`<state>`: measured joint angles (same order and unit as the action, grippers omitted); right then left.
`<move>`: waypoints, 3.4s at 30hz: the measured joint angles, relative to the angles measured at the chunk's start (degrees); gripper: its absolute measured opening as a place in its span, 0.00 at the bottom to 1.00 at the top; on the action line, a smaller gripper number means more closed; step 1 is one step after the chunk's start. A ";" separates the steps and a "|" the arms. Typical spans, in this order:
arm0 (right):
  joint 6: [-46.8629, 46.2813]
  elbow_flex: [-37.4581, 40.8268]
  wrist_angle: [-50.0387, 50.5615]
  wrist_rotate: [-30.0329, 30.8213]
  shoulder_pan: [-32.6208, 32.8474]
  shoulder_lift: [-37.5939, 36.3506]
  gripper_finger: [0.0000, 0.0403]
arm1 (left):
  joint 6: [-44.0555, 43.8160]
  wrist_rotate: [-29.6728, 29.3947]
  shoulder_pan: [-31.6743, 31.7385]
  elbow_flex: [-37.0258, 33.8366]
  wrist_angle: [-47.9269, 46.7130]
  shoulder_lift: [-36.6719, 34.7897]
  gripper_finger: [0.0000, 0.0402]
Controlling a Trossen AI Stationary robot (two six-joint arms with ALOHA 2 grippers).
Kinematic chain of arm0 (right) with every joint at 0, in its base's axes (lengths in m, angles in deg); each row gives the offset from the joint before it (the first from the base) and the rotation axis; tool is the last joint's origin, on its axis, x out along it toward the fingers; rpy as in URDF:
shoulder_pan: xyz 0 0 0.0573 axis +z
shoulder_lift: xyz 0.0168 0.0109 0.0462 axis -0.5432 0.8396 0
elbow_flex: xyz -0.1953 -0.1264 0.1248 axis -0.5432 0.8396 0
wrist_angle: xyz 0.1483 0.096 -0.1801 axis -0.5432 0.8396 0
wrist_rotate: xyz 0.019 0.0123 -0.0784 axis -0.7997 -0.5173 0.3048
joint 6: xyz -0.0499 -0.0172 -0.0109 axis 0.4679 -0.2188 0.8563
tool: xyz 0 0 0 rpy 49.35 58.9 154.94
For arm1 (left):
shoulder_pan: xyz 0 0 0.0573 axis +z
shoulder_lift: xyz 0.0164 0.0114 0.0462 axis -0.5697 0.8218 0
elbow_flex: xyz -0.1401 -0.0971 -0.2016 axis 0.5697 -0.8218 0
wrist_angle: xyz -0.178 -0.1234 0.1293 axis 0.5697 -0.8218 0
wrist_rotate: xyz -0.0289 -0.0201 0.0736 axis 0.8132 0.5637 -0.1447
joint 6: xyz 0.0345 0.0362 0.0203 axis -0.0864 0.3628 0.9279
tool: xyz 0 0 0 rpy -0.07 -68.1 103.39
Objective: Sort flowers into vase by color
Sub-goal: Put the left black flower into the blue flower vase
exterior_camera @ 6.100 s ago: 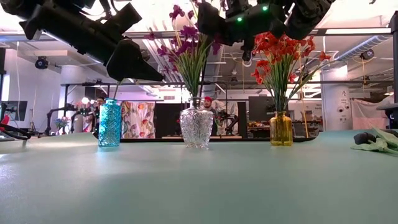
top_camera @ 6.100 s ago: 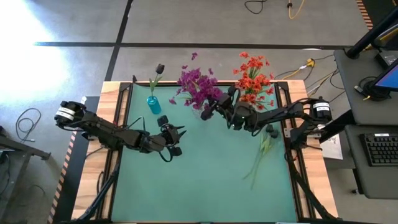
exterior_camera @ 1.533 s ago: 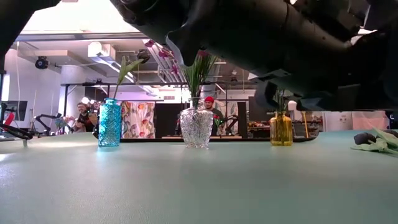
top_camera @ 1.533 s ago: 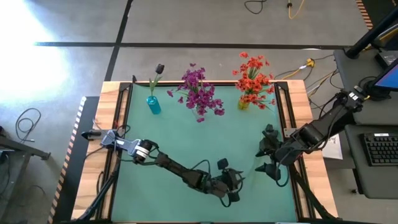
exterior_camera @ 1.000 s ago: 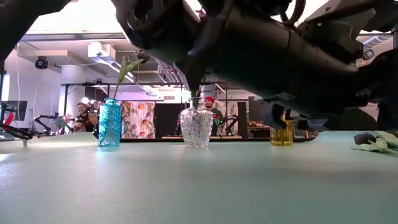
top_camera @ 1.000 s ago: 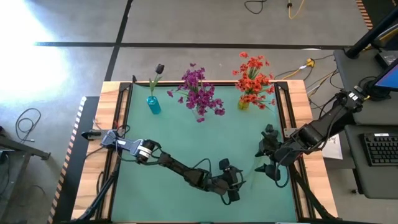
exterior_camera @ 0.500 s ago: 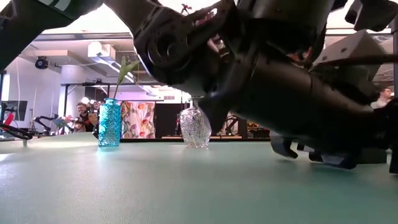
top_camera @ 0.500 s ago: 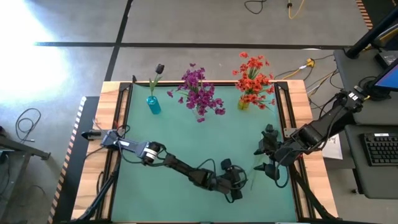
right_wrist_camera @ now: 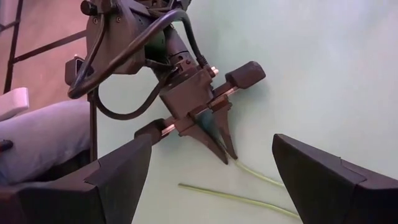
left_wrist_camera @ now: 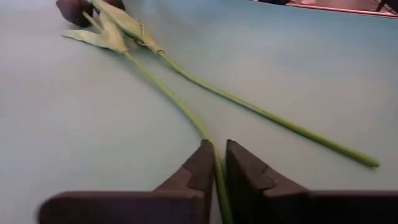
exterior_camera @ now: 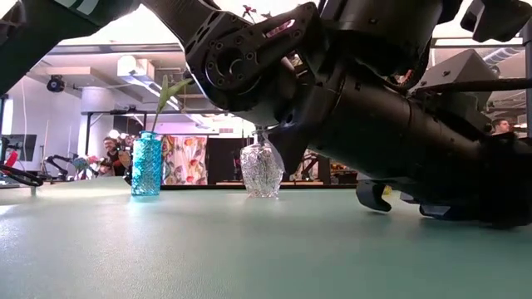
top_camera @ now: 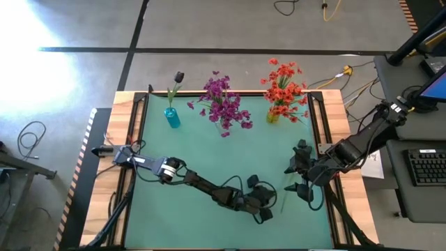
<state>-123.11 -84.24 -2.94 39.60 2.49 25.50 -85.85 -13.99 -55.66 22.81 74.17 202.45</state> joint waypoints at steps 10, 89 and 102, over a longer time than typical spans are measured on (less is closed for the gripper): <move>0.08 0.00 -0.02 0.01 0.01 0.00 0.81 | 0.00 -2.26 -0.23 -0.02 -10.97 -3.02 0.00; 6.51 0.00 -1.31 -0.03 -0.01 0.00 0.81 | -25.43 -25.88 -5.07 6.03 -94.42 -19.09 0.34; 6.49 0.00 -1.53 0.01 -0.01 0.00 0.81 | -0.16 -17.51 -1.81 -22.15 -53.96 -35.94 0.11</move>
<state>-116.62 -84.24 -4.47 39.62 2.48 25.50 -86.01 -31.50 -57.47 0.66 20.21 166.51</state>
